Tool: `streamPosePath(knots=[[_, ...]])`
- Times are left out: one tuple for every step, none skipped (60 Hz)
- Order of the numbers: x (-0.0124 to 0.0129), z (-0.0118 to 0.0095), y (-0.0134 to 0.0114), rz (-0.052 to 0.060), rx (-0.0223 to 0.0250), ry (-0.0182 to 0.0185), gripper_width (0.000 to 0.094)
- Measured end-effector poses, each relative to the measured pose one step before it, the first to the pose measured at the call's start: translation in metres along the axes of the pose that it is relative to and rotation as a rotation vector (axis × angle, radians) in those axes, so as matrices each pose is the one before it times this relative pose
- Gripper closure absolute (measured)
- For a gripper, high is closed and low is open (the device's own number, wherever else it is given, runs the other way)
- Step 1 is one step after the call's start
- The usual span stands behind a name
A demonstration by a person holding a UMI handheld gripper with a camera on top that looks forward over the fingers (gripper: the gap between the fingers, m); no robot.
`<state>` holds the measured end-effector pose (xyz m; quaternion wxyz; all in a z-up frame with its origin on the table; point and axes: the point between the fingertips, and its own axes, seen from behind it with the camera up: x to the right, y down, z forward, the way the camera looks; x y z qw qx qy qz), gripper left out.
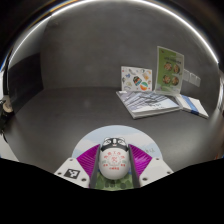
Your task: Arrange mouse
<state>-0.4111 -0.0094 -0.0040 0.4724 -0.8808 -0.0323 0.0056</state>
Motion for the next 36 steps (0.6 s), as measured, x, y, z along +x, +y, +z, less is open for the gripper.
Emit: streamPosePath(knots=[[-0.00014,0.00016,-0.00047,-0.0075,-0.00243,-0.00315,0.0408],[0.00005,0.00009,0.00015,-0.0111,-0.00523,-0.00483,0.039],[0.00008,0.0009,-0.00011,-0.0123,-0.00627,-0.00469,0.0381],[0.00034,-0.00138,-0.00047,-0.0091,-0.00205,-0.00799,0.0309],[0.00024,-0.00084,0.00012,-0.0066,-0.00529,-0.00614,0.0256],[0.0005,-0.0016,0.00097,-0.0034,-0.00788,-0.00646,0.022],[0.00068,-0.00278,0.00134,-0.0007,-0.00987,-0.00629,0.0184],[0.00103,-0.00361,0.00089,0.0015,-0.0068,-0.0063,0.0148],[0.00134,-0.00452,-0.00034,0.004,-0.00125,-0.00549,0.0112],[0.00138,-0.00496,-0.00119,0.0053,0.00379,-0.0052,0.0076],[0.00111,-0.00566,-0.00089,0.002,0.00523,-0.00664,0.01],[0.00142,-0.00442,-0.00116,0.0031,0.00903,-0.00394,0.0115],[0.00247,-0.00637,-0.00082,0.0035,0.00632,-0.00814,0.0113],[0.00245,-0.00648,-0.00024,0.004,0.00423,-0.00468,0.0107],[0.00354,-0.00665,0.00077,0.0052,0.00077,-0.00159,0.0099],[0.00392,-0.00701,0.00127,0.0062,-0.00074,-0.001,0.0097],[0.00422,-0.00711,0.00132,0.0083,0.00023,0.00079,0.0092],[0.00476,-0.00707,0.00132,0.0076,0.00033,0.00235,0.0094],[0.0048,-0.0069,0.00216,0.0061,-0.00086,0.00212,0.0093],[0.00501,-0.00659,0.00232,0.0042,-0.00128,0.00227,0.0091],[0.00386,-0.00655,0.00296,0.0028,0.00129,0.00464,0.0091],[0.00619,-0.00601,0.00235,0.0031,0.00017,0.00159,0.0094],[0.00602,-0.00556,0.00236,0.0025,0.00142,0.00138,0.0097],[0.00603,-0.00553,0.00239,0.0041,0.00174,0.00158,0.0095],[0.00698,-0.00515,0.00214,0.0061,0.00259,0.00278,0.0095],[0.00724,-0.00504,0.00244,0.0095,0.0022,0.00486,0.0095],[0.00827,-0.00446,0.00286,0.0094,-0.00006,0.00632,0.0096],[0.00833,-0.00402,0.00313,0.0089,-0.00161,0.0063,0.0094],[0.00847,-0.00348,0.0029,0.0093,-0.00142,0.00653,0.0094],[0.00826,-0.00296,0.00297,0.0095,-0.00141,0.00685,0.0093],[0.00783,-0.00196,0.00351,0.0092,0.00106,0.00855,0.0094],[0.0091,-0.00225,0.00244,0.0079,-0.00133,0.00691,0.0093],[0.00849,-0.00208,0.00223,0.0061,-0.00058,0.00573,0.0094],[0.00821,-0.00146,0.00239,0.0057,0.00033,0.00466,0.0093],[0.00825,-0.00112,0.00166,0.0056,0.00103,0.00245,0.0093],[0.00808,-0.00071,0.00128,0.007,0.00268,0.00154,0.0094]])
